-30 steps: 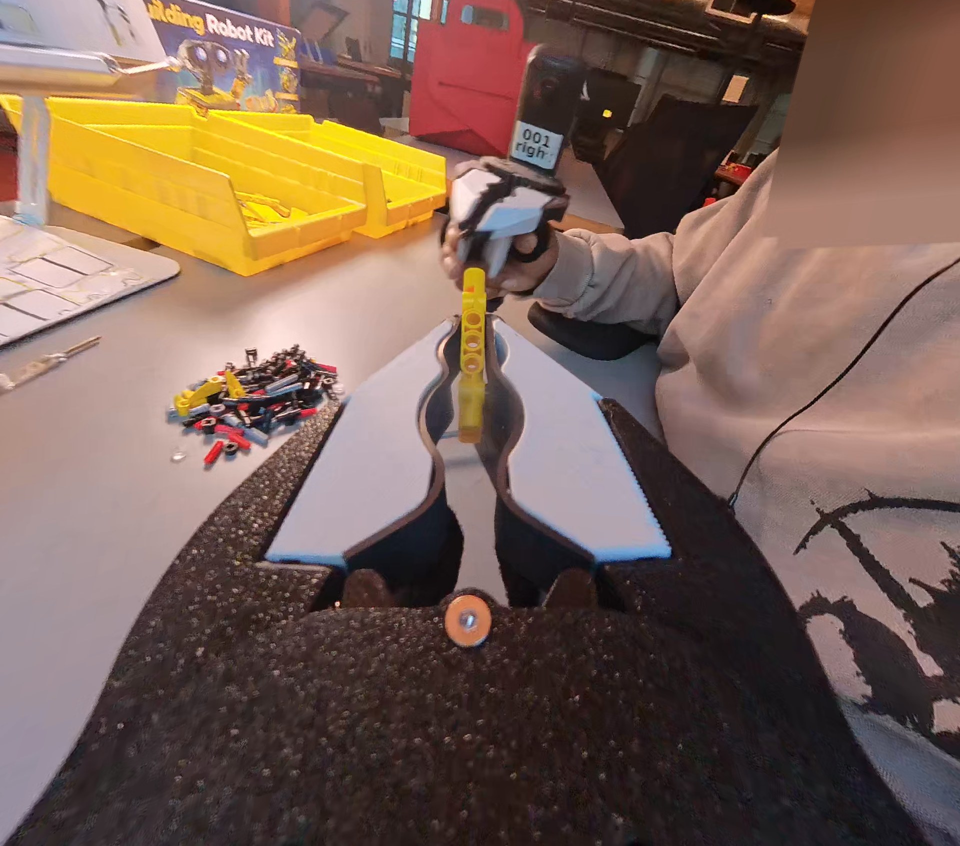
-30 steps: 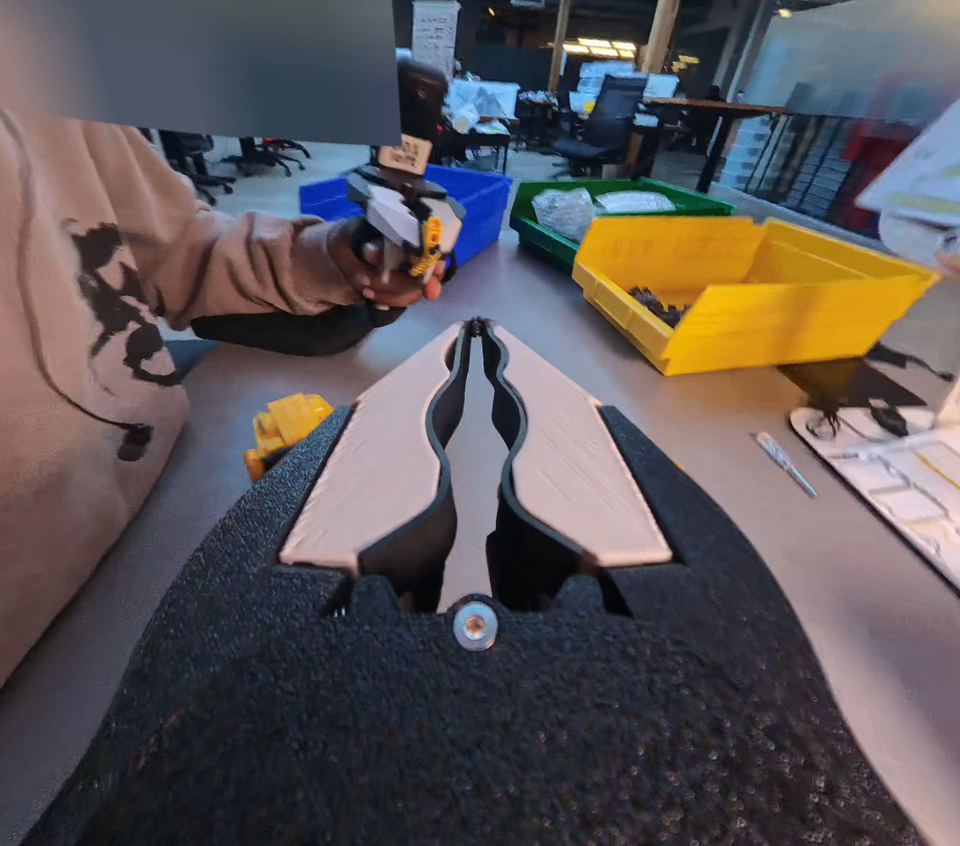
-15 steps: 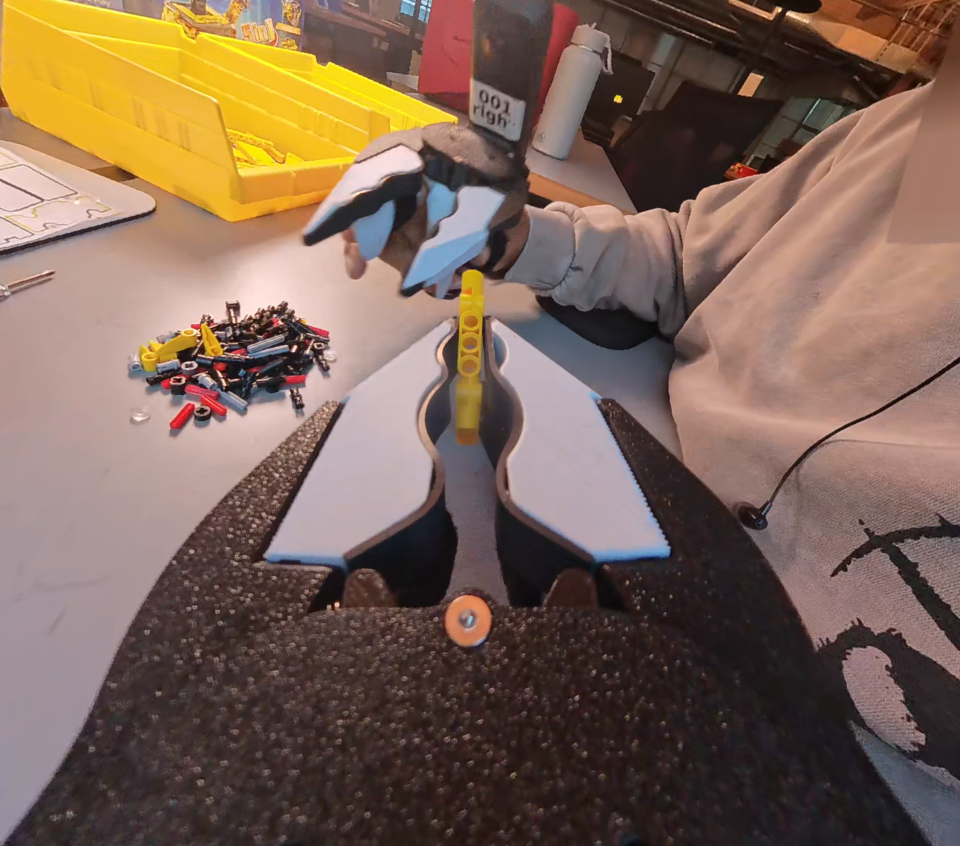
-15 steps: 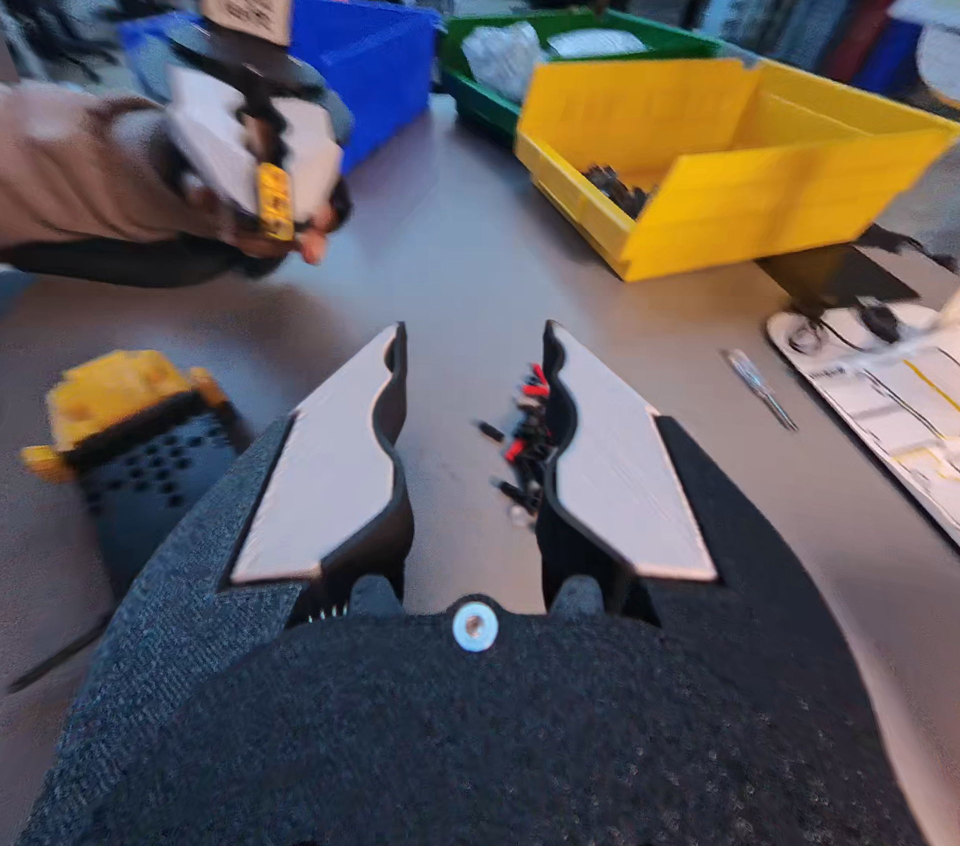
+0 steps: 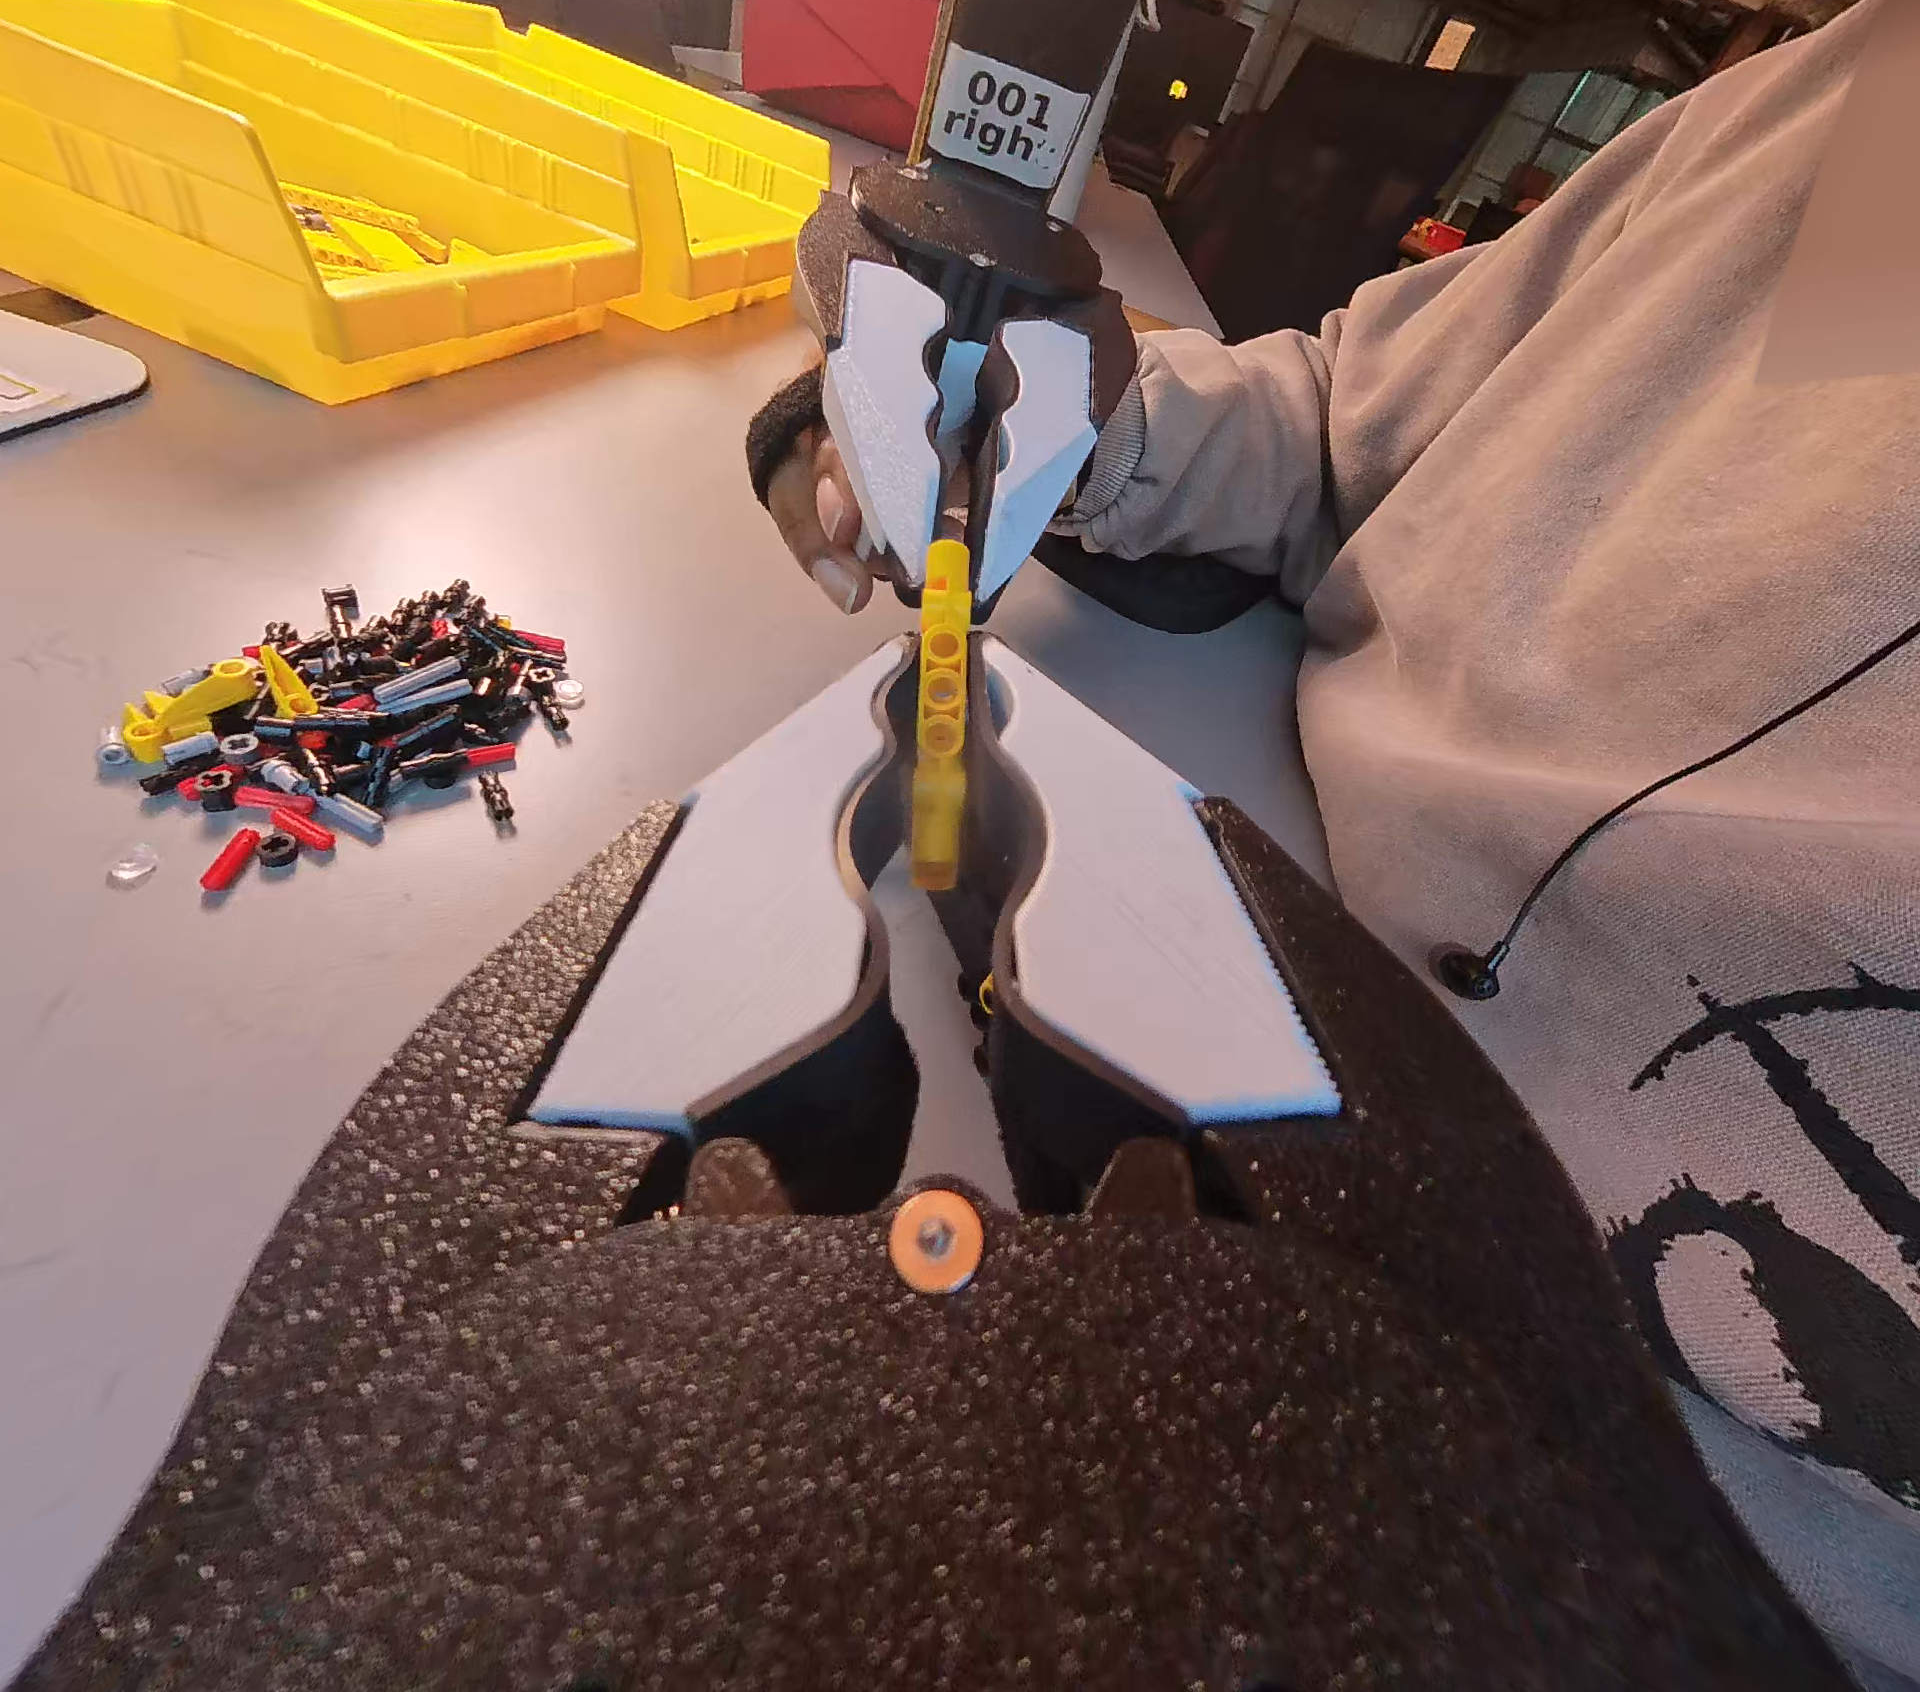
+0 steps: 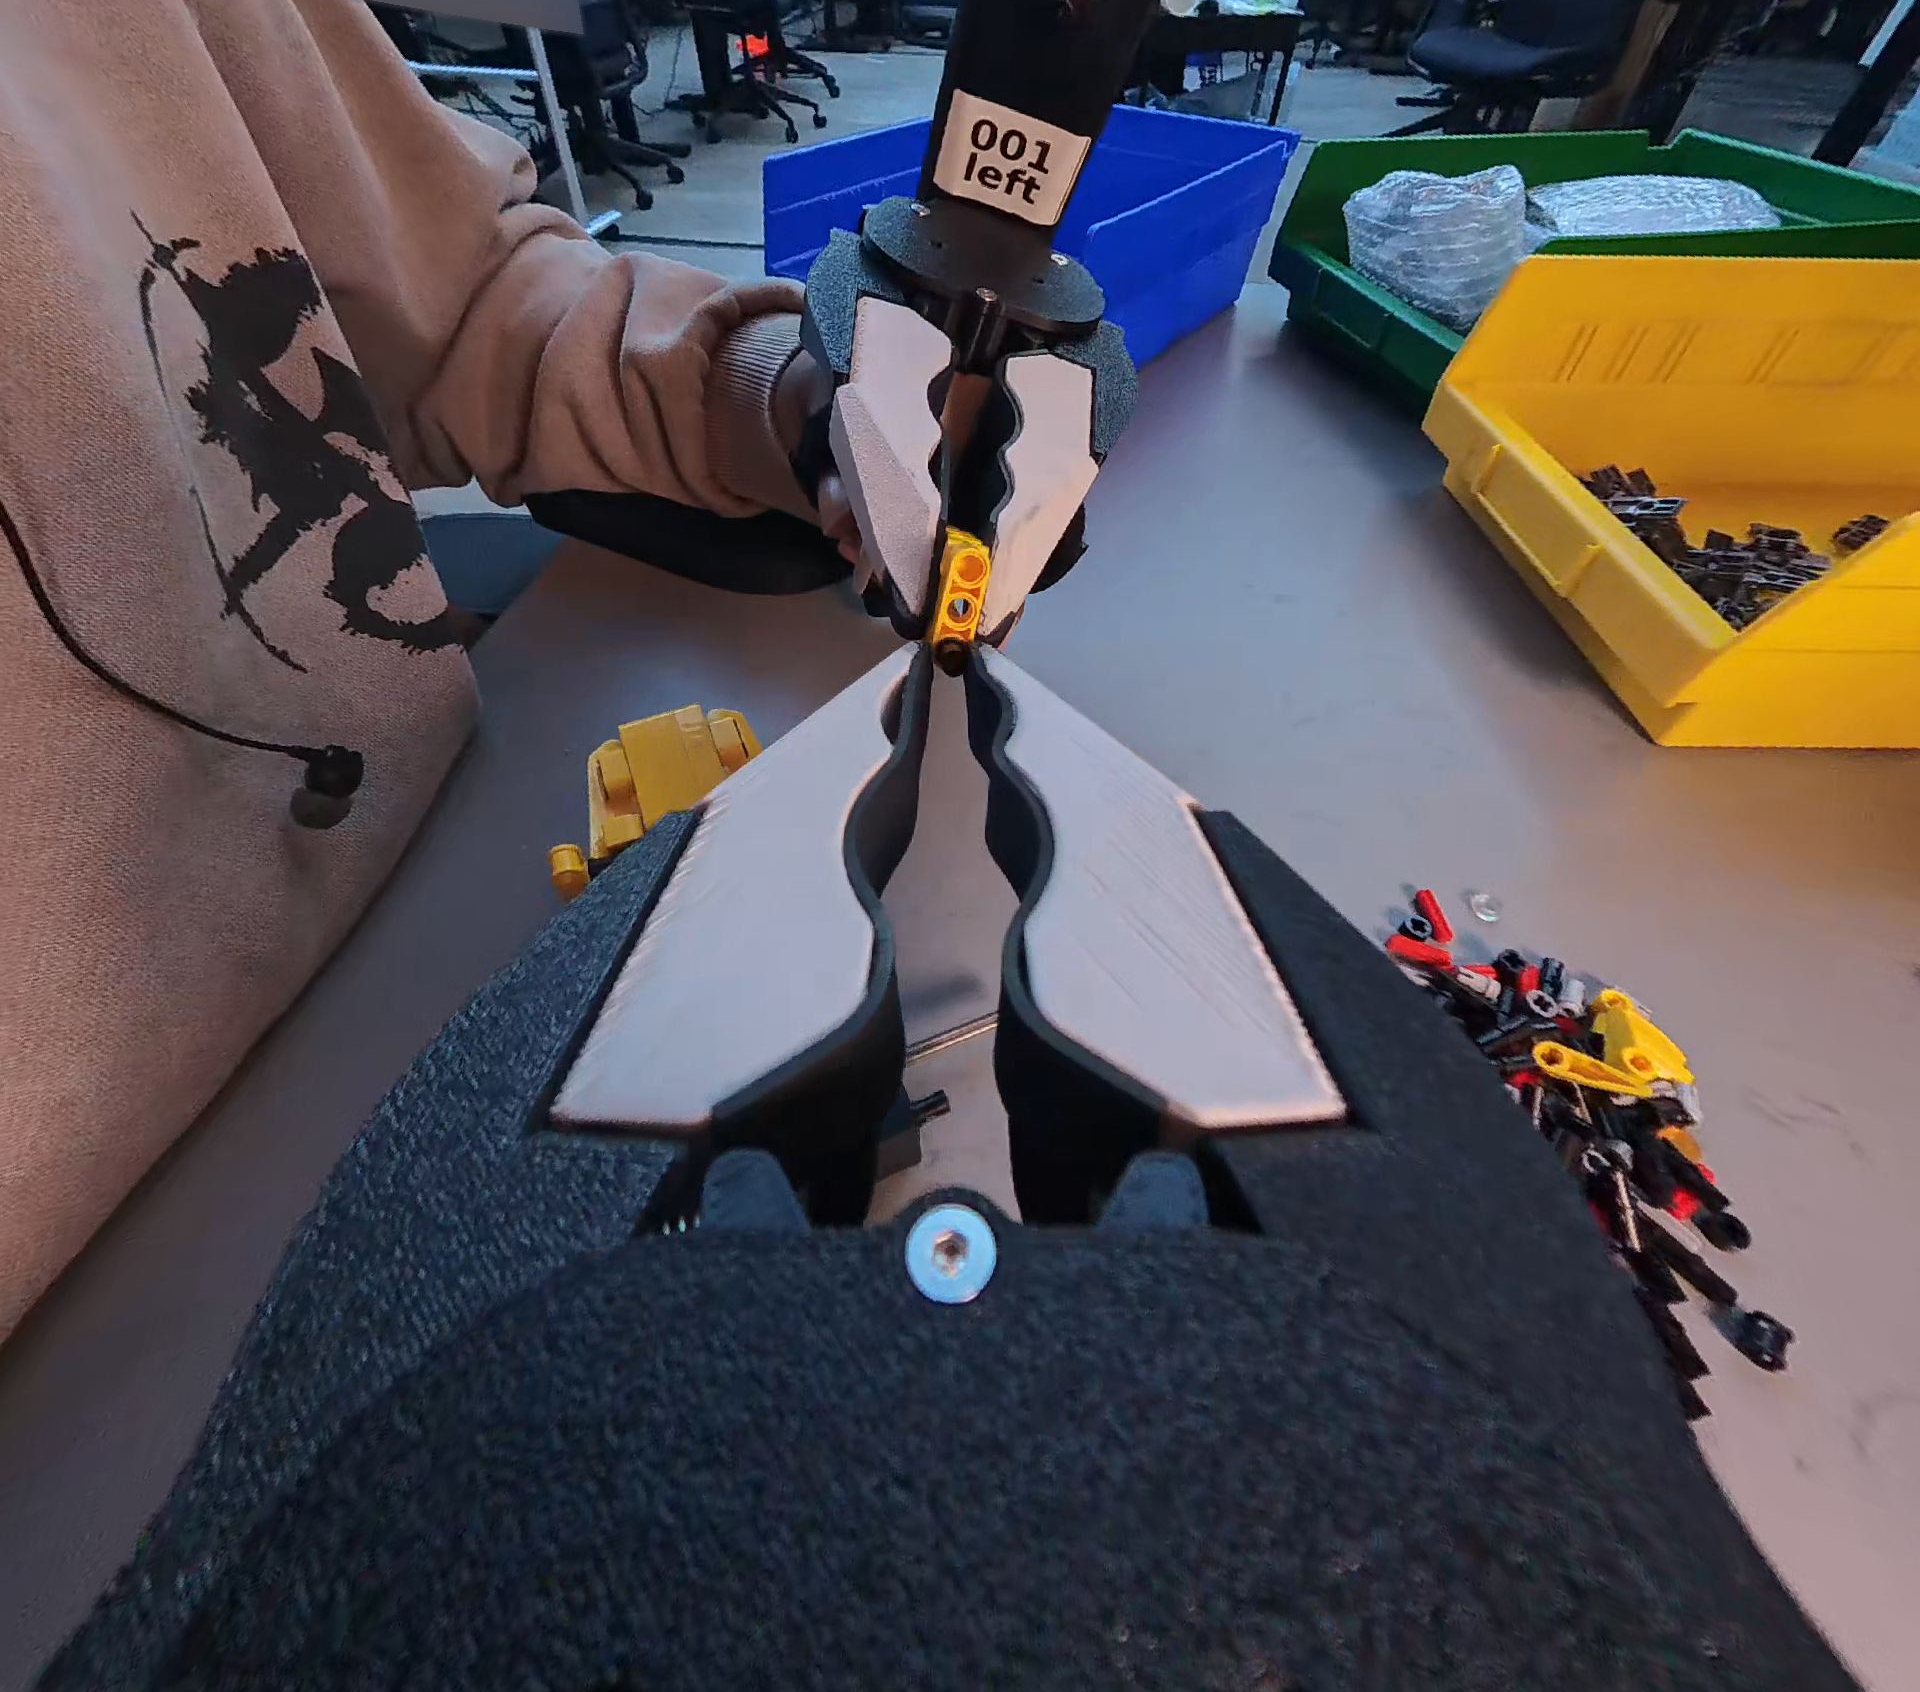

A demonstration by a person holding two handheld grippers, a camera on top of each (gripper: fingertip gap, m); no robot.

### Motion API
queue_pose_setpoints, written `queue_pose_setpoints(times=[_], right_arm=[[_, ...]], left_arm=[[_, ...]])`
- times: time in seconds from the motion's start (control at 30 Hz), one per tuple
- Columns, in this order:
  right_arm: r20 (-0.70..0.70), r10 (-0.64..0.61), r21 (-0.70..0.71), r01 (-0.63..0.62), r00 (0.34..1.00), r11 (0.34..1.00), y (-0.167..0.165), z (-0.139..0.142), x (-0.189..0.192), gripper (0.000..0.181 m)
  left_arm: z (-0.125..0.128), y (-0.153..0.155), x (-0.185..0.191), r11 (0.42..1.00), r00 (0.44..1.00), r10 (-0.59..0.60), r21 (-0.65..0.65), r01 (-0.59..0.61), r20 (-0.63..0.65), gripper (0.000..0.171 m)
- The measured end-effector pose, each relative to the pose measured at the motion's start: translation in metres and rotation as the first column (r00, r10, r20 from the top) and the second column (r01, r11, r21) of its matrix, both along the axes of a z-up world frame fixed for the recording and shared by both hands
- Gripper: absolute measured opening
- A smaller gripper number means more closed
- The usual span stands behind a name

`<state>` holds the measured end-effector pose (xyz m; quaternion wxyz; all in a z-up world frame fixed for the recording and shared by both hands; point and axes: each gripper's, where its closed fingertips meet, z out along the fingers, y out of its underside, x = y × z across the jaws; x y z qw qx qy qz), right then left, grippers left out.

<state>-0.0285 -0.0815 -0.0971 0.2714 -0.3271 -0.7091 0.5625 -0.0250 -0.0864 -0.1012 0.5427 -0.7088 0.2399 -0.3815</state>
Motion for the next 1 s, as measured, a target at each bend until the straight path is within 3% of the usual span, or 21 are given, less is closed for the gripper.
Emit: queue_pose_setpoints(times=[0.4, 0.43, 0.47, 0.5, 0.57, 0.63, 0.73, 0.8, 0.9, 1.0], right_arm=[[-0.047, 0.056, -0.158, -0.063, 0.997, 0.985, 0.001, 0.018, 0.008, 0.002], [-0.112, 0.012, -0.294, -0.044, 0.994, 0.955, 0.022, 0.044, 0.014, 0.001], [-0.161, -0.068, -0.341, 0.009, 0.985, 0.940, 0.052, 0.063, 0.023, 0.001], [-0.163, -0.150, -0.270, 0.102, 0.975, 0.958, 0.075, 0.063, 0.027, 0.002], [-0.082, -0.271, -0.129, 0.260, 0.959, 0.957, 0.101, 0.038, 0.016, 0.003], [0.030, -0.382, 0.061, 0.380, 0.924, 0.923, 0.118, -0.009, -0.009, 0.003], [0.131, -0.462, 0.287, 0.413, 0.877, 0.865, 0.130, -0.066, -0.036, 0.003], [0.141, -0.496, 0.375, 0.417, 0.857, 0.828, 0.135, -0.083, -0.044, 0.012], [0.079, -0.499, 0.360, 0.442, 0.863, 0.822, 0.130, -0.071, -0.045, 0.031], [0.096, -0.409, 0.095, 0.400, 0.908, 0.911, 0.091, -0.031, -0.040, 0.036]], left_arm=[[0.004, -0.003, -0.006, 1.000, 1.000, -0.007, -0.017, 0.007, -0.028, 0.006], [-0.005, 0.000, -0.028, 0.997, 0.995, 0.072, -0.024, -0.073, -0.065, 0.006], [0.000, -0.002, -0.046, 0.993, 0.993, 0.117, -0.036, -0.117, 0.002, 0.006], [0.009, -0.002, -0.059, 0.988, 0.987, 0.154, -0.020, -0.153, 0.038, 0.006], [0.023, 0.006, -0.063, 0.980, 0.978, 0.193, 0.033, -0.195, 0.077, 0.007], [0.033, 0.018, -0.059, 0.980, 0.966, 0.193, 0.010, -0.198, 0.172, 0.006], [0.024, 0.030, -0.061, 0.972, 0.943, 0.234, -0.076, -0.222, 0.238, 0.007], [0.018, 0.033, -0.063, 0.964, 0.900, 0.255, -0.165, -0.208, 0.355, 0.007], [0.017, 0.036, -0.070, 0.955, 0.821, 0.282, -0.227, -0.191, 0.496, 0.006], [0.025, 0.037, -0.074, 0.962, 0.774, 0.267, -0.201, -0.184, 0.574, 0.006]])
